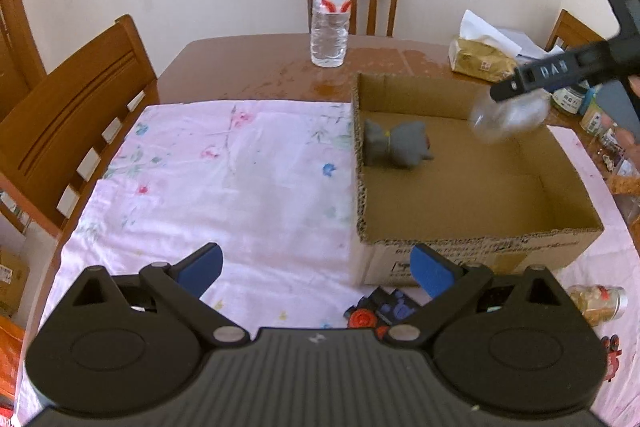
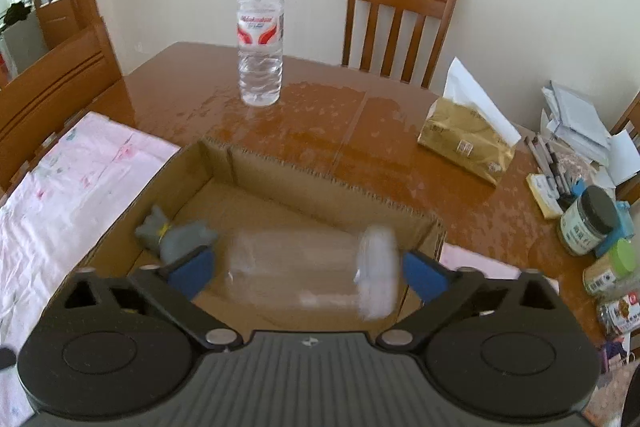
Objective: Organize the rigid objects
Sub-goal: 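Lower the clear jar into the box and open the right tool, then move the left tool to the black oval paddle while the right tool approaches the red S.L train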
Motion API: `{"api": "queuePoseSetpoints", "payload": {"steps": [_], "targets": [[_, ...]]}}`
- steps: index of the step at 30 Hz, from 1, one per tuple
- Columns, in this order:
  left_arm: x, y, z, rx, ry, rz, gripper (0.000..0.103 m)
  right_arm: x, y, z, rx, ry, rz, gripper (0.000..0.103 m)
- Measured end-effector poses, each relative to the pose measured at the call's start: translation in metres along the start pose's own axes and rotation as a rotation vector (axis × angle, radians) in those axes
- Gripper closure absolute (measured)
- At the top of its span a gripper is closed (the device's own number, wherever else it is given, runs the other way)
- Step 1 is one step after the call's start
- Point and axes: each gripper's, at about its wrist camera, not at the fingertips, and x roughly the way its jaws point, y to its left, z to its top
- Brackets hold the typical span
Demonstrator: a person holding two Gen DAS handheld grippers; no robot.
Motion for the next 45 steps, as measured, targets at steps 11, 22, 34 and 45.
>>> {"api": "queuePoseSetpoints", "payload": {"steps": [11, 22, 34, 45], "targets": [[-0.003, 0.006, -0.006, 0.013, 0.004, 0.008, 0.003, -0.014, 0.002, -0.009, 0.031, -0.001, -0.01, 0.0], [-0.006, 0.003, -0.009, 0.062, 0.006, -0.039, 0.003, -0.047, 0.002, -0.043, 0.1, -0.008, -0.058, 0.0], [-0.015, 0.009, -0.032, 0.211, 0.001, -0.158, 0.003, -0.099, 0.028, -0.115, 0.26, 0.011, -0.189, 0.0], [-0.022, -0.01, -0.056, 0.315, 0.033, -0.262, 0.003, -0.128, 0.043, -0.204, 0.368, 0.083, -0.242, 0.0]]}}
